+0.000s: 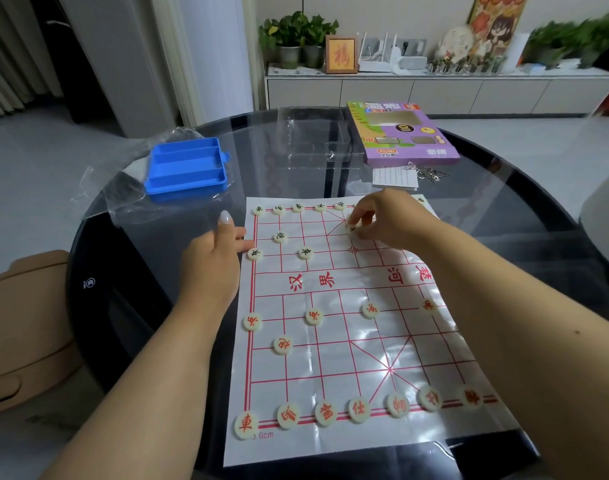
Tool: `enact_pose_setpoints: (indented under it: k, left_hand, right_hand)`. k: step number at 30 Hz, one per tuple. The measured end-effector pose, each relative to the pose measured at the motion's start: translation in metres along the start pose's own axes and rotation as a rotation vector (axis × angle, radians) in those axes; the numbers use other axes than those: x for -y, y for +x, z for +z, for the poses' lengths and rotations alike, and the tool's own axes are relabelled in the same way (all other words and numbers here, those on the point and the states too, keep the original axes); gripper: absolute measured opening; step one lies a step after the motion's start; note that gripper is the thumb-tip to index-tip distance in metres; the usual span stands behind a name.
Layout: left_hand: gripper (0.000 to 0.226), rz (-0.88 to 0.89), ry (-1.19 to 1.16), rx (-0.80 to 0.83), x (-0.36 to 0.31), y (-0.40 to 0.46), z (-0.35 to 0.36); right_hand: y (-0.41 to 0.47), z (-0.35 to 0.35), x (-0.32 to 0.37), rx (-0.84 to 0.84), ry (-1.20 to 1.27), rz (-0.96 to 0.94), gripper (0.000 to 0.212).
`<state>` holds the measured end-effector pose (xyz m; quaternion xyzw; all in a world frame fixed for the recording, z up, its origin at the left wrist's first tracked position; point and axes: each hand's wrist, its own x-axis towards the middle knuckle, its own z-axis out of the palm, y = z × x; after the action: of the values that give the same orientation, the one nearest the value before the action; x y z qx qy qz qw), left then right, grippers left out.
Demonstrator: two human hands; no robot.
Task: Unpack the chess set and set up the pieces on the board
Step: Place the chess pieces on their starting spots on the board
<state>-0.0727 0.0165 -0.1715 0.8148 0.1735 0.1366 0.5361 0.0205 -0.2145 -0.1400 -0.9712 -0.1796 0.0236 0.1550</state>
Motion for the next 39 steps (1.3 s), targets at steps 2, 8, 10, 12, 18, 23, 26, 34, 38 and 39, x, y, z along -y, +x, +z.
enact_pose_setpoints:
  k: [2, 8, 10, 12, 18, 23, 26, 34, 38, 39]
  left_hand:
    - [0.055, 0.002, -0.001, -0.003, 0.0, 0.0, 0.0]
    - [0.056, 0.001, 0.012, -0.002, 0.002, 0.001, 0.0]
    - [0.056, 0.001, 0.005, -0.005, 0.002, 0.001, 0.001]
    - [0.056, -0.001, -0.004, -0.006, 0.002, 0.001, 0.001]
    - [0.056, -0.007, -0.019, 0.005, 0.003, 0.002, 0.001]
    - [0.056, -0.001, 0.002, 0.003, 0.001, 0.001, 0.0]
    - [0.056, 0.005, -0.007, 0.002, 0.0, 0.001, 0.0]
    - [0.057, 0.002, -0.018, 0.003, 0.001, 0.001, 0.002]
    - [0.057, -0.002, 0.004, 0.0, 0.001, 0.001, 0.002]
    - [0.057, -0.005, 0.004, -0.002, 0.001, 0.001, 0.002]
  right_hand:
    - [0.0, 0.001, -0.001, 0.004, 0.004, 0.008, 0.023]
    - [0.001, 0.003, -0.002, 0.02, -0.014, 0.012, 0.024]
    - [0.002, 0.002, -0.002, 0.044, -0.032, 0.011, 0.025]
    - [0.002, 0.001, -0.002, 0.068, -0.035, -0.002, 0.027]
    - [-0.008, -0.005, -0.007, 0.108, -0.004, -0.078, 0.025]
    - [-0.012, -0.005, -0.006, 0.138, 0.01, -0.119, 0.021]
    - [-0.013, -0.005, -0.005, 0.149, 0.014, -0.127, 0.022]
    - [0.012, -0.022, -0.02, -0.169, 0.077, -0.001, 0.023]
    - [0.022, -0.007, -0.01, -0.038, -0.021, -0.036, 0.027]
    - [0.023, -0.004, -0.008, -0.025, -0.042, -0.042, 0.026]
